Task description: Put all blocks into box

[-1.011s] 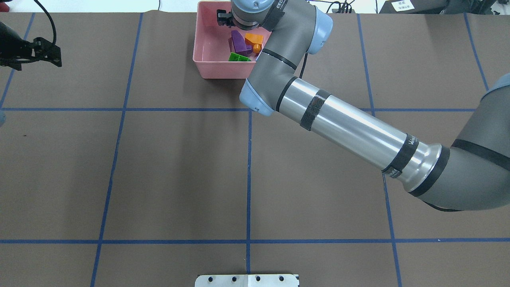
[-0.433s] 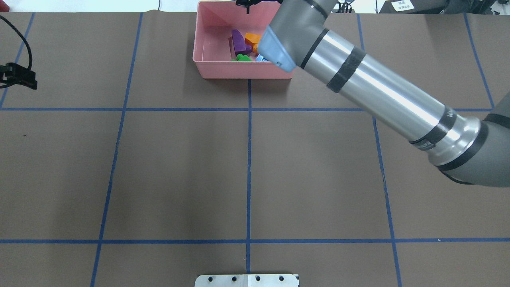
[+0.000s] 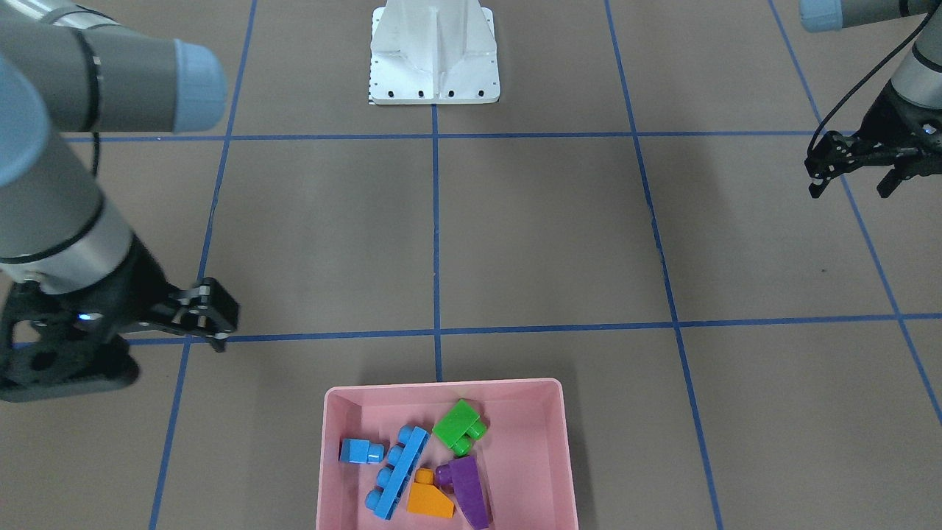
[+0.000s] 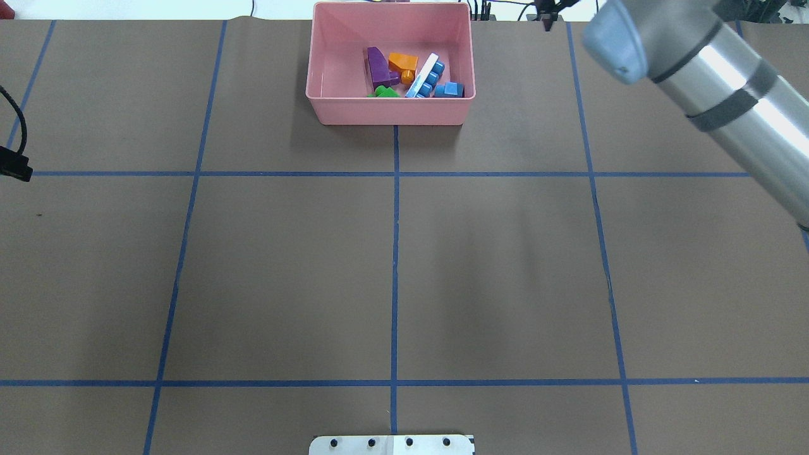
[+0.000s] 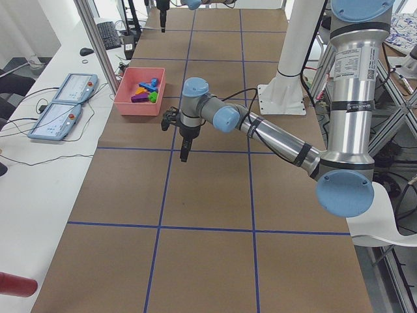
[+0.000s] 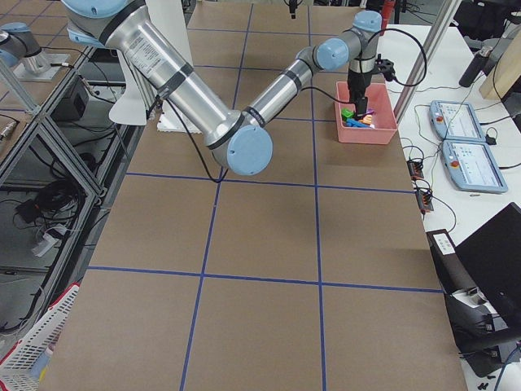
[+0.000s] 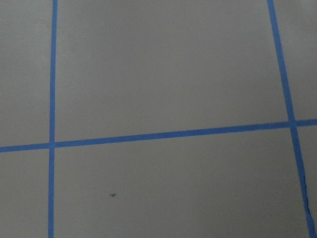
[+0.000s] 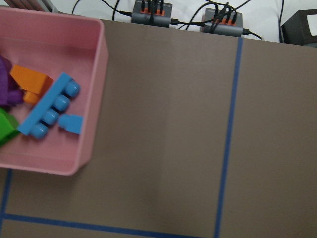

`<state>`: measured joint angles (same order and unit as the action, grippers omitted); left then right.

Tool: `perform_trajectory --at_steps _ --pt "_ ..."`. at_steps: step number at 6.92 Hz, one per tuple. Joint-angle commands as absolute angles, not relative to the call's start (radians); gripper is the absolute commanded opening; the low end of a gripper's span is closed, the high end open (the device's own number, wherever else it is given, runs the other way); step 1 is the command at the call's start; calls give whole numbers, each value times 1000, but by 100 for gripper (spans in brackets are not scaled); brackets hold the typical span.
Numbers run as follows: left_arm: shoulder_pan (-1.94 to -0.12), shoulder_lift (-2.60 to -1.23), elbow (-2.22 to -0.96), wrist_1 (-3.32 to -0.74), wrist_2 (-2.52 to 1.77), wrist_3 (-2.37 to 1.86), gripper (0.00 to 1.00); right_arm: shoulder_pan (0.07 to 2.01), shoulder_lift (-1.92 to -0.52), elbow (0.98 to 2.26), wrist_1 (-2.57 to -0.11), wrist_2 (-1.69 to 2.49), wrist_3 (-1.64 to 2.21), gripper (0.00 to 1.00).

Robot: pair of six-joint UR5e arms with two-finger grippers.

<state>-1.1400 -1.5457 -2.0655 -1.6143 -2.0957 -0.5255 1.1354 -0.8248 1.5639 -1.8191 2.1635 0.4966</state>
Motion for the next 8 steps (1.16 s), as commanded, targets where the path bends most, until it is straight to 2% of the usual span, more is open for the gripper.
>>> perform_trajectory --at_steps 1,2,4,6,8 --pt "-1155 -1468 -2106 -1624 -2120 -514 100 1271 -1064 1641 -1830 2227 161 100" --pt "-1155 -1459 -2117 -1655 -2117 -531 100 1301 -1127 1641 -1821 2230 96 100" --pt "-1158 -1480 -2112 -1686 -2115 -543 100 1313 -1150 1638 -1775 2312 118 100" --pt "-1158 -1471 -2092 -1729 -2109 -535 100 1339 -1326 1635 -1528 2309 120 100" --pt "-1161 -1457 -1981 -1753 -2117 -517 100 1416 -1417 1623 -1459 2335 129 100"
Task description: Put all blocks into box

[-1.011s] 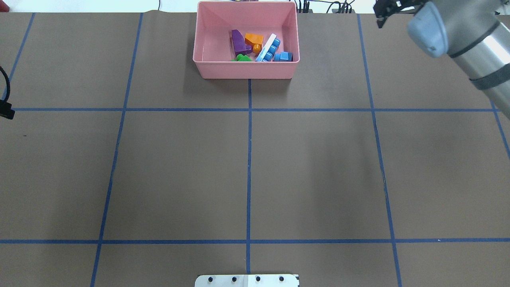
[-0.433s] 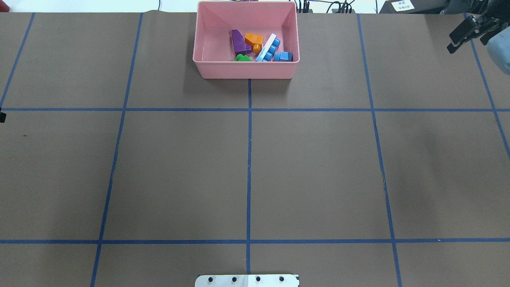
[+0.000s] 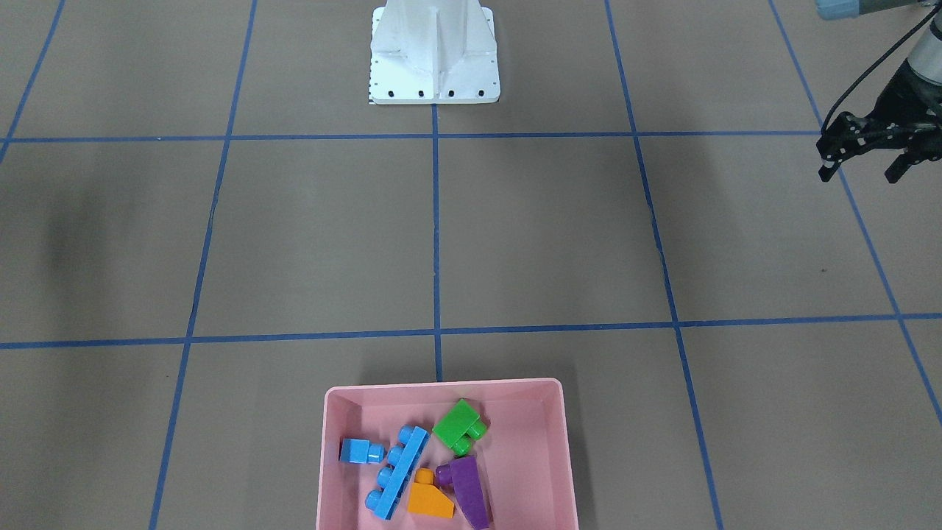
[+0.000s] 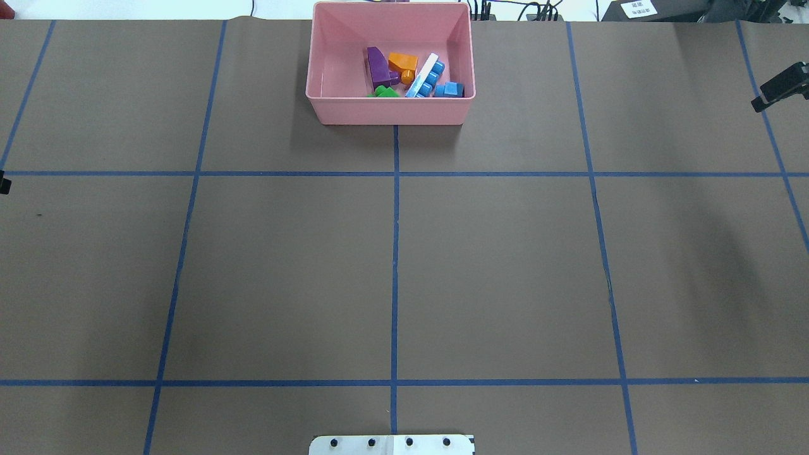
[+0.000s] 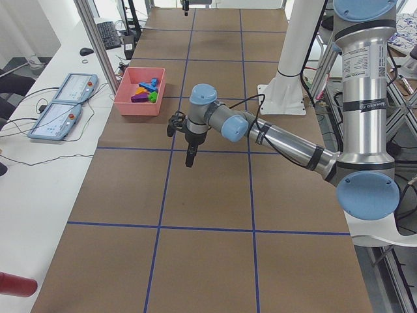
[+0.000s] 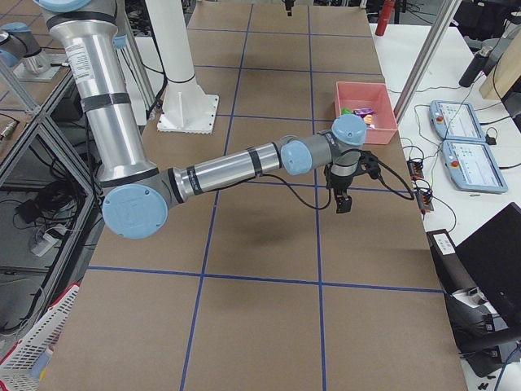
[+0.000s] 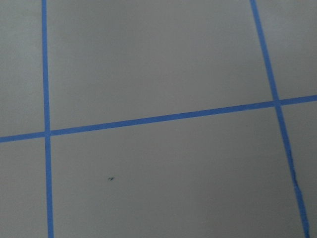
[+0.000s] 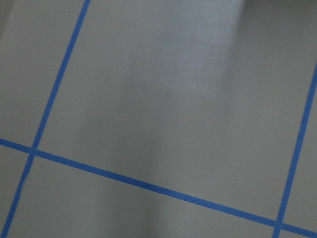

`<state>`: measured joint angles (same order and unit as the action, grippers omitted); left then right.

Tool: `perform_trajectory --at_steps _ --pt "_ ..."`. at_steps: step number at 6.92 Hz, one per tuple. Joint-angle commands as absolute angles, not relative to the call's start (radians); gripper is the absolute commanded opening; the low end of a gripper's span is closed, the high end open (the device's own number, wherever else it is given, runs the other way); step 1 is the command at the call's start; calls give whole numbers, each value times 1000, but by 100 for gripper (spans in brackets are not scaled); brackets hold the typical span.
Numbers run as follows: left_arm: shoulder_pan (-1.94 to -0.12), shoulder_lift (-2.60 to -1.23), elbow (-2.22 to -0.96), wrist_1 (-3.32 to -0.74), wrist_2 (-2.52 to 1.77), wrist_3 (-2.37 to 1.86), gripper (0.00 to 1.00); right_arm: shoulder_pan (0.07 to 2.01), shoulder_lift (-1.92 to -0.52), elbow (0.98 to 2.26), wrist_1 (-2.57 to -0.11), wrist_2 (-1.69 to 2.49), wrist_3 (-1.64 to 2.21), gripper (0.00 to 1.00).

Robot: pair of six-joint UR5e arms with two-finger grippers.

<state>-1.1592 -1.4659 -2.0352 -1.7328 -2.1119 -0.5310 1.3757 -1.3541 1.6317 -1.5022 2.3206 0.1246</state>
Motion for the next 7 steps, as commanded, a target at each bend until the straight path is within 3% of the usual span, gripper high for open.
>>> perform_trajectory --at_steps 1,4,7 --pt "-1192 -1453 -1953 -1744 -2118 -418 100 1437 -1449 1623 -1460 2351 129 100" --pt "-1450 -1466 -1902 -1535 -2224 -61 100 1451 -1518 1624 -1460 2353 130 100" --pt "-1514 -1477 -1748 -1515 -2294 46 100 1489 -1558 1628 -1463 2416 130 100"
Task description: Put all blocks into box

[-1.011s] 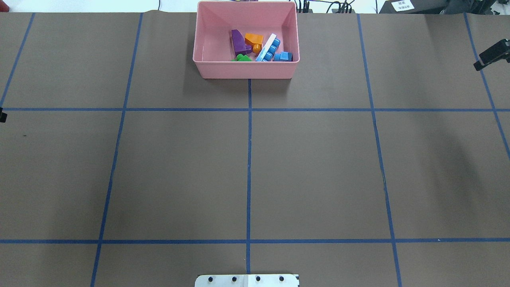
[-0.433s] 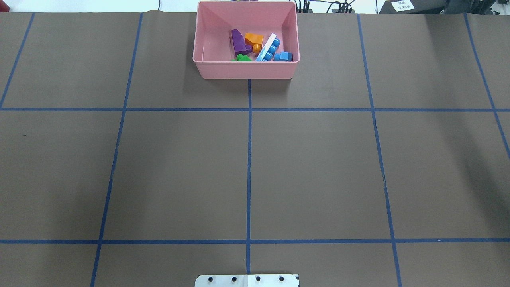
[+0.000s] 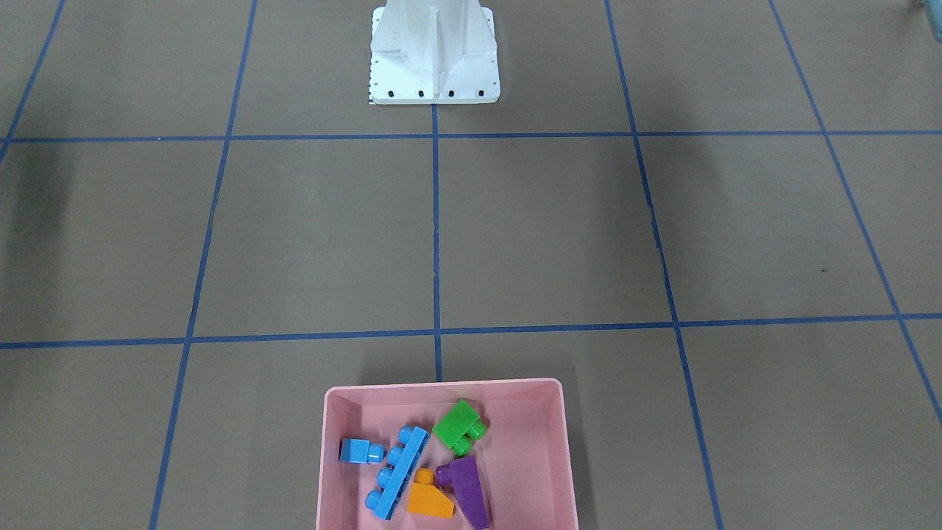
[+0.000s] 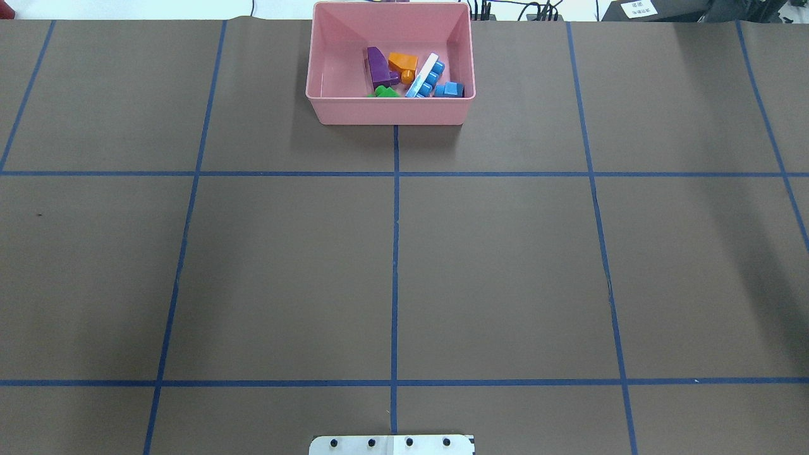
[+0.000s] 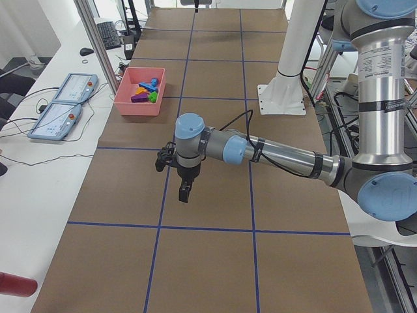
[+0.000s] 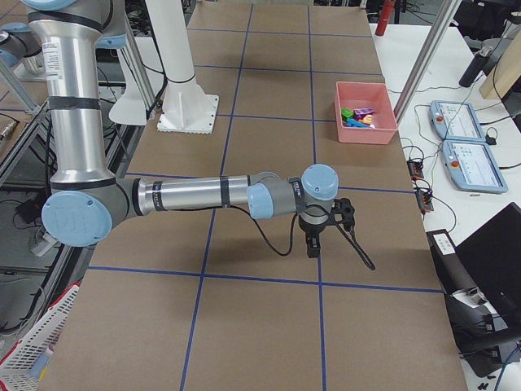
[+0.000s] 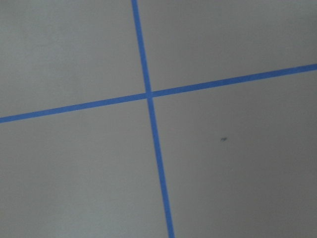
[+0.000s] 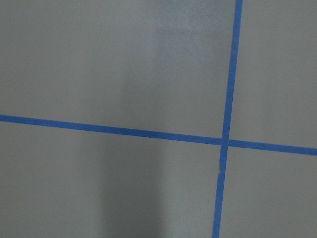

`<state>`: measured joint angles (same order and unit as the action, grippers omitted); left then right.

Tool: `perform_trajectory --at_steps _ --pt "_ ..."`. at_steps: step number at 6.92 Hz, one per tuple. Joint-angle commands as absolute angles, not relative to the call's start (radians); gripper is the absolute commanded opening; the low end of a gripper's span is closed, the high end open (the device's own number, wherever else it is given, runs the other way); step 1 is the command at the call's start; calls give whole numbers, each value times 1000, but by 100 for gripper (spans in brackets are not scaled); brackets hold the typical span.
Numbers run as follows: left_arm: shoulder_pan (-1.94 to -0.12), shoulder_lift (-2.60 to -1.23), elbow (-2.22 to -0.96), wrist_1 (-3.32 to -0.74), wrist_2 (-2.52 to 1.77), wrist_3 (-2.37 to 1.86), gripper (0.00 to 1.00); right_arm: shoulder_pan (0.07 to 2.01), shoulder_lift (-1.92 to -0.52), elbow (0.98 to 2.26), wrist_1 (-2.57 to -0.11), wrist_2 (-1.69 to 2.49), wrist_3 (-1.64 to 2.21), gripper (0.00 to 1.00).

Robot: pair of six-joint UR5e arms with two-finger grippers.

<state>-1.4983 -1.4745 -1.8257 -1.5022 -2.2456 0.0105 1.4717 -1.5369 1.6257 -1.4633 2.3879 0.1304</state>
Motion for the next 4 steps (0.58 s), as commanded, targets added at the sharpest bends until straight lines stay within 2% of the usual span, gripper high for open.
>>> perform_trajectory --at_steps 1,4 --pt "-1528 -1476 -1734 -1534 -2380 55 100 1505 -1578 1629 -1463 2434 130 100" --pt "-1582 -1562 -1696 -1506 -2417 46 100 1516 -1606 1634 -1503 2436 130 100"
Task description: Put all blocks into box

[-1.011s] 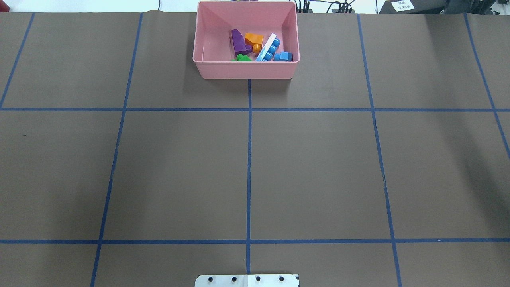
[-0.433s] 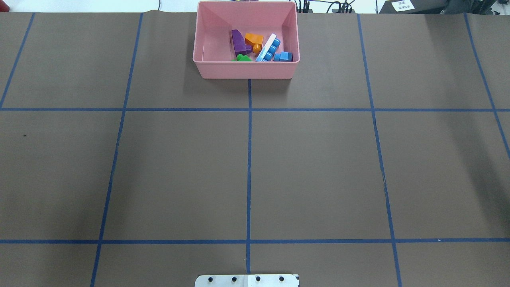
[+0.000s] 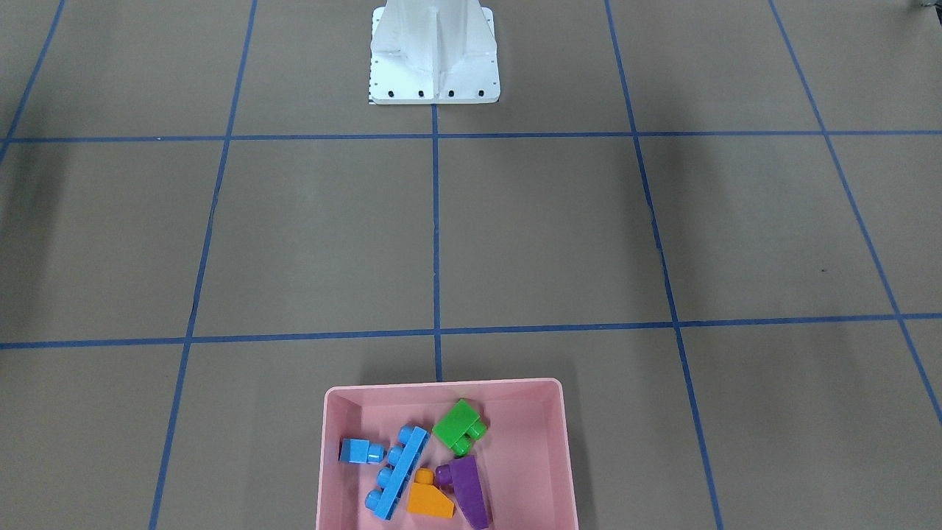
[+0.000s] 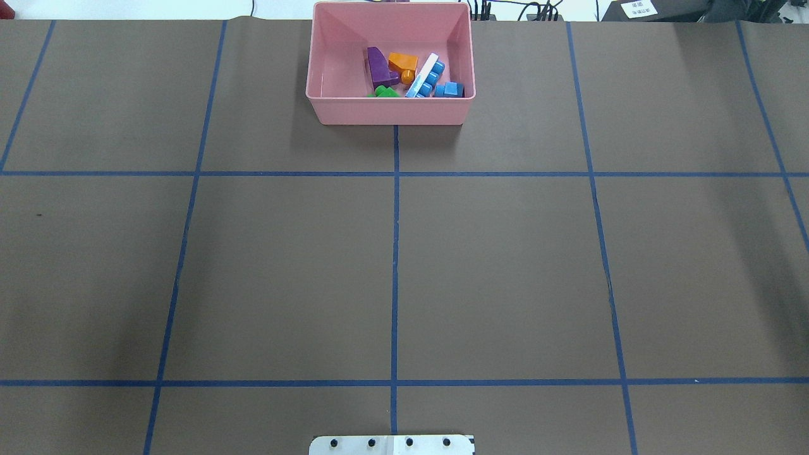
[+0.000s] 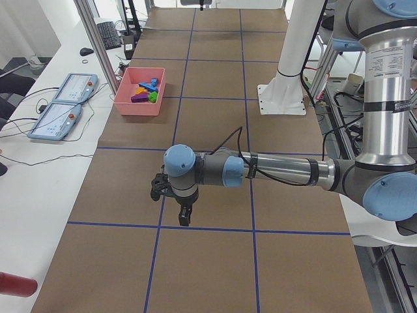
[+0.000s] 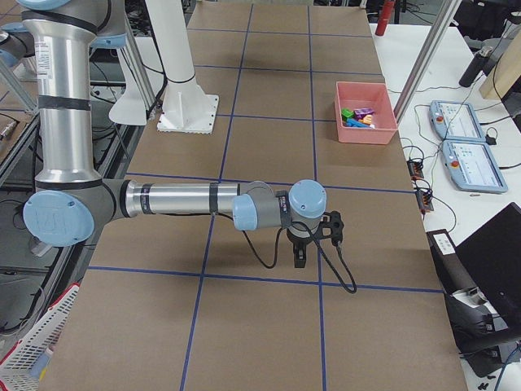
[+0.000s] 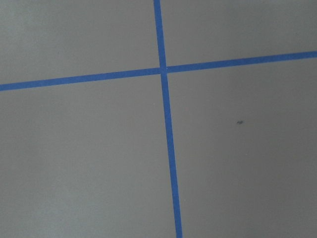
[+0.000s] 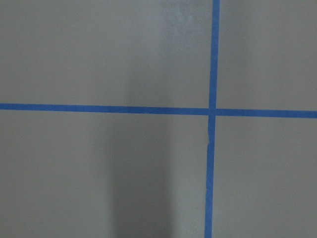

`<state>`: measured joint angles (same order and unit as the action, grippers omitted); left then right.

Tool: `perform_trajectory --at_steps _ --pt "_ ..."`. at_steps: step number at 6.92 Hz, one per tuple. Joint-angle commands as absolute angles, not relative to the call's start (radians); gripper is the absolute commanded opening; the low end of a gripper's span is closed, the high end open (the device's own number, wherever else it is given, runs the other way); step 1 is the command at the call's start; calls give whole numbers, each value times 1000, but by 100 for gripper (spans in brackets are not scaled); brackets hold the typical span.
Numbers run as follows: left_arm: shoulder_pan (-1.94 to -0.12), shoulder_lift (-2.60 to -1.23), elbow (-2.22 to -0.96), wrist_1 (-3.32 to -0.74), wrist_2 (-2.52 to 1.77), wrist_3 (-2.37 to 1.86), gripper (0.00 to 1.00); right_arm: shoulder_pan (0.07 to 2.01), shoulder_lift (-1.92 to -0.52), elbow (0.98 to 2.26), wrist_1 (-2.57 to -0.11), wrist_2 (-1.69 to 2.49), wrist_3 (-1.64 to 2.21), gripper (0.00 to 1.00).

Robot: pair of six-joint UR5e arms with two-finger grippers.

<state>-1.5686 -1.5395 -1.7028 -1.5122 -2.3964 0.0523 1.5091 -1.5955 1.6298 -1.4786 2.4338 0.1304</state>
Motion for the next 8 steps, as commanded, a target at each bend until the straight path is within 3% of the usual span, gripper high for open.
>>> perform_trajectory --at_steps 1,4,6,8 --pt "-1582 -1562 -1715 -1505 -2413 40 100 1525 -1621 1637 -1508 2436 130 100" --pt "-1585 -1562 -1753 -1505 -2407 38 100 1591 -1669 1664 -1508 2434 118 100" --pt "-1586 -1559 -1779 -1505 -2405 35 100 1577 -1672 1792 -1668 2372 114 100" --pt "-1585 -1558 -1792 -1497 -2405 23 100 1572 -1683 1778 -1694 2330 42 100"
